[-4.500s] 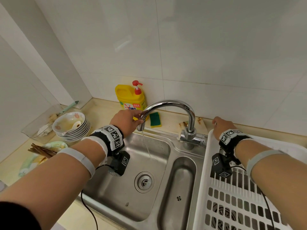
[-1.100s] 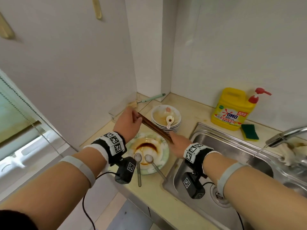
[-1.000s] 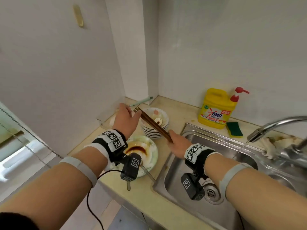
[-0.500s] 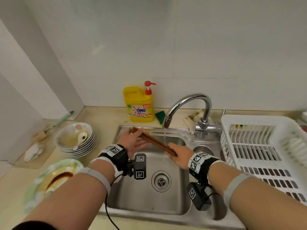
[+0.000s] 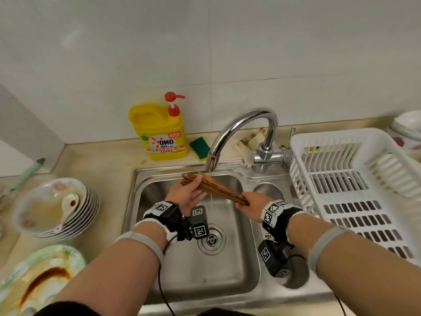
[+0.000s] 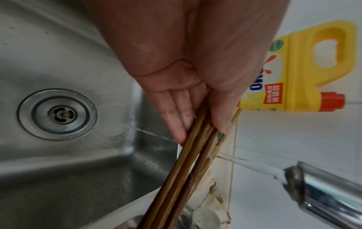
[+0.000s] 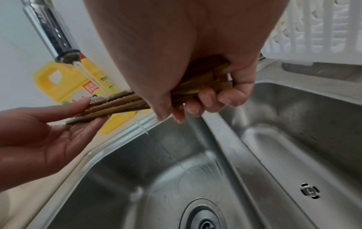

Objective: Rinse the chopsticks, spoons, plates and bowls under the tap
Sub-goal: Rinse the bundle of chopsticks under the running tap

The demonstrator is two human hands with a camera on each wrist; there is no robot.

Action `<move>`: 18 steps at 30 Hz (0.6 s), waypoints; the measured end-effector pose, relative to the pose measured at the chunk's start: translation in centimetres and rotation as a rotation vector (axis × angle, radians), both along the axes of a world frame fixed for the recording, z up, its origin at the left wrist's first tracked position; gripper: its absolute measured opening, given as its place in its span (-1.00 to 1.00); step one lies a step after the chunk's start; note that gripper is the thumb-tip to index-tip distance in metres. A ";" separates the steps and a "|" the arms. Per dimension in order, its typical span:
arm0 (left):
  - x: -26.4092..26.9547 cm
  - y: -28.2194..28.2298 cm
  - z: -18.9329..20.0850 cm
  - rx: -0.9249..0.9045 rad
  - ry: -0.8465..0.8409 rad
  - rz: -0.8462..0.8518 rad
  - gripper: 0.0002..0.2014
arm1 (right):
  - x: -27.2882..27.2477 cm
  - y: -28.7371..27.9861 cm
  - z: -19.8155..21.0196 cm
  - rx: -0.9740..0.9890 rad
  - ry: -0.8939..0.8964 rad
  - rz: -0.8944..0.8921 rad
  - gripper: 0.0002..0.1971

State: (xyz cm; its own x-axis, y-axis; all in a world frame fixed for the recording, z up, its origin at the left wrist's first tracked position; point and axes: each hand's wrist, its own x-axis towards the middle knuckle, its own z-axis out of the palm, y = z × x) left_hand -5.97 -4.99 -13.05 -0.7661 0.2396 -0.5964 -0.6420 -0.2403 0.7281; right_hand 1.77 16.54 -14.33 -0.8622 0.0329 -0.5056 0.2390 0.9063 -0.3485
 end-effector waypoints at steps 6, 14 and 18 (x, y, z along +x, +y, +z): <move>-0.1 1.4 -1.3 0.163 -0.051 -0.244 -0.70 | 0.0 0.6 -1.3 -0.054 -0.020 0.021 -0.72; -0.6 2.5 -2.2 0.127 -0.050 -0.160 -0.80 | 0.6 -0.5 -0.9 -0.256 0.060 -0.119 -0.65; -0.4 2.6 -2.9 0.052 -0.029 -0.118 -0.76 | 0.9 -0.2 -1.4 -0.322 0.074 -0.129 -0.63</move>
State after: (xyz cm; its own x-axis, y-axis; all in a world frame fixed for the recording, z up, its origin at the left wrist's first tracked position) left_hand -6.36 -2.35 -15.95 -0.7133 0.3584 -0.6023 -0.6887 -0.1990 0.6972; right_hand 2.71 16.29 -15.74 -0.8959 -0.0070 -0.4442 0.3077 0.7114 -0.6319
